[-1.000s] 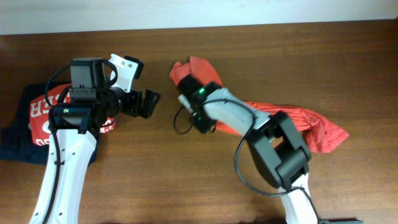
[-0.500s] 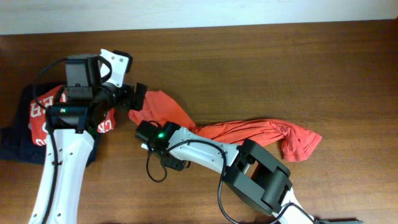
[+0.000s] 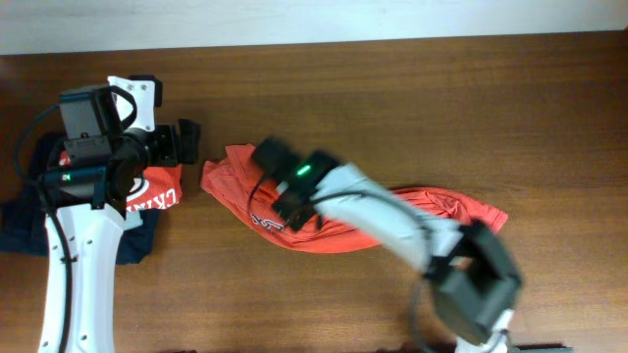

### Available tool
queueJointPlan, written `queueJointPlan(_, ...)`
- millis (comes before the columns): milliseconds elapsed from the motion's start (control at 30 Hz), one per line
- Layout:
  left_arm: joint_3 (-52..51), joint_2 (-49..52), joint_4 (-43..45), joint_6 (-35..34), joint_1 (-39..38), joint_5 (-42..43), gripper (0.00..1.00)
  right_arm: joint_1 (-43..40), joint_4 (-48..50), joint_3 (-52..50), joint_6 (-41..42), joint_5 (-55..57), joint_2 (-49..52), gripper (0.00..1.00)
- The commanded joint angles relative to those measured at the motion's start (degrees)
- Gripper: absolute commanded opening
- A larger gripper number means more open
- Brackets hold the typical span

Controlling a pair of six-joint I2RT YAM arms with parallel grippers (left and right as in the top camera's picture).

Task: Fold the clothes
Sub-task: 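Drag the orange t-shirt left toward the left gripper, then grasp the t-shirt's left end with the left gripper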

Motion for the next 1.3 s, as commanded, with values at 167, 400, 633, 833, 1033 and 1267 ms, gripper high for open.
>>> queueJointPlan(167,0.55,2.58,-2.01,4.09,-2.80,7.54,0.99,-33.31,-9.18,-0.17,22.18,-9.01,-7.52,0.93)
queueJointPlan(400,0.55,10.56,-3.43,6.34,-8.00,7.50,0.99,-51.98,-13.18,-1.81,12.41,-20.57,-5.70,0.92)
queueJointPlan(633,0.55,19.28,-1.05,8.92,-10.73,2.25,0.99,-53.22,-5.92,-11.61,-1.79,-26.43,-5.70,0.82)
queueJointPlan(833,0.55,23.91,3.41,8.87,-10.71,2.97,0.96,-49.90,2.54,-17.38,-1.38,-26.80,-5.70,0.75)
queueJointPlan(1033,0.55,31.08,3.04,8.37,-11.10,8.04,0.68,-47.67,3.72,-18.56,-1.38,-26.77,-5.70,0.74)
queueJointPlan(1267,0.57,34.80,2.73,6.88,-11.72,8.00,0.17,-47.69,3.41,-18.58,-1.38,-26.77,-5.70,0.74)
